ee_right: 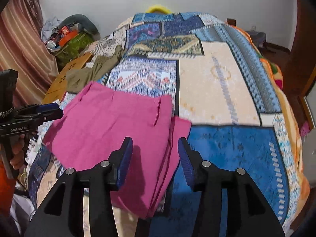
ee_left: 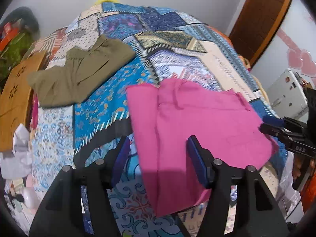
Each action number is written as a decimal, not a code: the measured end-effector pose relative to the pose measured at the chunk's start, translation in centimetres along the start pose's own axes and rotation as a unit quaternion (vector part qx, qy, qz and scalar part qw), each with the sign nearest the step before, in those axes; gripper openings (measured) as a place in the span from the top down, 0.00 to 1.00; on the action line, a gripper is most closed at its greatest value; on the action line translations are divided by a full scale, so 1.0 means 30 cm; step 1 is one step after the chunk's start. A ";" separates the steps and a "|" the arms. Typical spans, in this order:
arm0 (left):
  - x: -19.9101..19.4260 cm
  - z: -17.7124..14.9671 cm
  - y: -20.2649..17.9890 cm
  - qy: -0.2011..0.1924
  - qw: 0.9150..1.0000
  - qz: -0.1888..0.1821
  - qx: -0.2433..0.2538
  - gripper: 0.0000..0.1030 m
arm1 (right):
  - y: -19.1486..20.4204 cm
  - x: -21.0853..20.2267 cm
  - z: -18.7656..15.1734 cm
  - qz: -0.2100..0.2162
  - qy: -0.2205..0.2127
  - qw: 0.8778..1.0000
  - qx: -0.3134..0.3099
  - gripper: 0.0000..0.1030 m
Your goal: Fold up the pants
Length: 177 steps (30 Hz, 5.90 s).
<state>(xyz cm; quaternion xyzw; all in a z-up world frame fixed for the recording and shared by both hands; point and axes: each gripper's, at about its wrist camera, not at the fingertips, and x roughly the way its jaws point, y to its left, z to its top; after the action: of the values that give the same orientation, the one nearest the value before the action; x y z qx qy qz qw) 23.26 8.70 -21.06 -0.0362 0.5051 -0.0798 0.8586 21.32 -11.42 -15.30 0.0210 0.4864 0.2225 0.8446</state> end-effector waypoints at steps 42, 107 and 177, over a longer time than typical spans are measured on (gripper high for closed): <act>-0.166 0.128 -0.001 -0.102 0.994 0.040 -0.005 0.82 | 0.087 -0.028 0.191 0.053 -0.076 0.996 0.003 0.90; -0.094 0.260 0.717 -0.065 0.971 0.182 -0.140 0.65 | 0.493 0.463 0.597 -0.010 0.017 0.989 -0.145 0.79; -1.057 -0.256 0.006 -0.422 0.888 0.172 -0.060 0.00 | 0.751 -0.532 0.081 0.095 -0.358 0.913 -0.172 0.00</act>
<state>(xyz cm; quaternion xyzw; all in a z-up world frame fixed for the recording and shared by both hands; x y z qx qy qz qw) 1.44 14.54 2.48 -0.0307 0.0969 0.1223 0.9873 8.50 2.99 4.61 -0.0002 0.1013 0.3598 0.9275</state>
